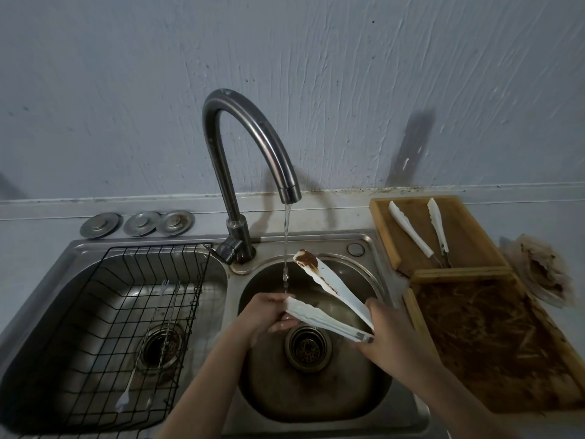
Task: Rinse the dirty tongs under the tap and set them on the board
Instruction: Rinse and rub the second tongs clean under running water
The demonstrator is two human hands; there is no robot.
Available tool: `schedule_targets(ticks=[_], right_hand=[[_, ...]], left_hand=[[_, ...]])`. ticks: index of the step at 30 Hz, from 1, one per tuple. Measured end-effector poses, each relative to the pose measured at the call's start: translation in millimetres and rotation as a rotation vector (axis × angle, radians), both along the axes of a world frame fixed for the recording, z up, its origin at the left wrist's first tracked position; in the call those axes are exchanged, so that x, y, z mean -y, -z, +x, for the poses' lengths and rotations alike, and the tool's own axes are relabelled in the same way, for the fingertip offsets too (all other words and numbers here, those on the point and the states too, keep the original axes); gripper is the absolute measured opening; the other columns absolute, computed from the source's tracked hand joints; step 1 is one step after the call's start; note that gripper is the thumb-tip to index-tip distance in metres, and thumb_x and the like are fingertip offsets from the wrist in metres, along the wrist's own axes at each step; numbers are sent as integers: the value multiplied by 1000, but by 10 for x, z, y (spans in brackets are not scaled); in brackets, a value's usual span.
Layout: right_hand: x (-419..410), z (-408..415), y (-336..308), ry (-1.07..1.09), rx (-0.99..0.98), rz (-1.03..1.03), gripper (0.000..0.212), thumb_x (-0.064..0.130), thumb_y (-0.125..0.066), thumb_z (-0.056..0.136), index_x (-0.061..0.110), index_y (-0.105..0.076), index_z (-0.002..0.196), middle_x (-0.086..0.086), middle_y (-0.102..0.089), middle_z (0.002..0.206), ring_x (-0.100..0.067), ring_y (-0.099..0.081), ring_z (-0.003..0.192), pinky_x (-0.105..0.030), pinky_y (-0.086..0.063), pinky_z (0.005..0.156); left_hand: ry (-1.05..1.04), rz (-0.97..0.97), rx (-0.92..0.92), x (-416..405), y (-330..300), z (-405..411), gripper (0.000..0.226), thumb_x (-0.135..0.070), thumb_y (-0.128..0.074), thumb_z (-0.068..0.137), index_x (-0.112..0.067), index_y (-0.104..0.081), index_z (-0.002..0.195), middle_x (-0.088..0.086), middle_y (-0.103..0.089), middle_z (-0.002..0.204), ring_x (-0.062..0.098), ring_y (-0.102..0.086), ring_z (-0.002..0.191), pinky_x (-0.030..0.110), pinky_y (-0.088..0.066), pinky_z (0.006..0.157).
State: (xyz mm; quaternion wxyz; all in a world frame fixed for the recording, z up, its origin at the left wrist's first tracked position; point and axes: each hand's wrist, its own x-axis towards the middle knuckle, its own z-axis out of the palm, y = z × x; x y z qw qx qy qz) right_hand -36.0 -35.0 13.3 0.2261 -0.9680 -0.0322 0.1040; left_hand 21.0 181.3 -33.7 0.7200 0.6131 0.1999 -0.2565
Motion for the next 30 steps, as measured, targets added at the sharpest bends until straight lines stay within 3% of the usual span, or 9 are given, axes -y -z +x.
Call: schedule_targets(ticks=[2, 8, 13, 16, 18, 20, 23, 25, 30], right_hand=[[4, 5, -5, -2, 6, -21, 40, 28, -72, 78, 22, -46, 108, 1, -63, 107, -10, -65, 94, -17, -53, 71], [-27, 63, -52, -1, 22, -32, 39, 28, -70, 80, 19, -46, 109, 0, -64, 109, -11, -65, 96, -15, -50, 69], [-112, 154, 9, -49, 53, 37, 34, 28, -73, 77, 22, -45, 96, 3, -65, 100, -5, -64, 83, -9, -42, 51], [-224, 243, 133, -17, 46, 135, 34, 26, -75, 75, 18, -48, 94, 6, -62, 94, 4, -53, 64, -7, -43, 47], [-269, 287, 203, 1, 33, 170, 38, 27, -76, 74, 14, -50, 99, 0, -65, 99, -1, -58, 71, -10, -46, 50], [-288, 314, 244, -1, 29, 185, 40, 29, -76, 73, 13, -51, 100, -2, -66, 100, -6, -61, 78, -12, -47, 54], [-284, 305, 253, -6, 4, 188, 43, 30, -76, 73, 14, -51, 104, 1, -65, 101, -6, -61, 82, -13, -47, 57], [-269, 269, 256, 1, -35, 180, 47, 29, -76, 73, 14, -51, 110, 2, -64, 103, -5, -61, 84, -14, -49, 58], [-268, 164, 279, -1, -106, 46, 41, 29, -74, 77, 15, -49, 106, 1, -62, 105, -12, -63, 92, -12, -41, 56]], left_hand=[[-29, -101, -61, 5, -39, 11, 27, 4, -36, 97, 0, -61, 107, 19, -68, 94, 25, -68, 82, 25, -61, 60], [-203, -233, 26, 62, -58, 35, 29, 8, -46, 92, -6, -60, 114, 19, -68, 100, 24, -69, 85, 24, -61, 64], [-483, -25, 142, 257, -34, 26, 46, 17, -64, 75, -11, -61, 112, 12, -68, 104, 21, -67, 88, 29, -59, 68], [-654, -81, 173, 376, -93, 62, 58, 24, -58, 74, -13, -55, 118, 4, -65, 103, 16, -66, 96, 33, -58, 75], [-658, -64, 205, 404, -121, 83, 67, 27, -57, 72, -15, -50, 124, 3, -62, 107, 15, -65, 98, 43, -55, 89], [-561, 6, 265, 380, -124, 76, 76, 27, -58, 70, -20, -45, 128, 5, -57, 118, 13, -64, 97, 43, -55, 88], [-238, 297, 276, 297, -49, 37, 67, 10, -62, 79, -19, -44, 136, 0, -54, 117, 12, -60, 99, 26, -52, 80], [-129, 424, 237, 246, 13, -11, 56, -6, -58, 88, -18, -41, 140, 6, -50, 132, 21, -54, 116, 27, -47, 94], [-260, 241, 221, 289, 3, -216, 59, -40, -45, 96, -21, -25, 148, 5, -41, 145, 23, -41, 133, 33, -32, 106]])
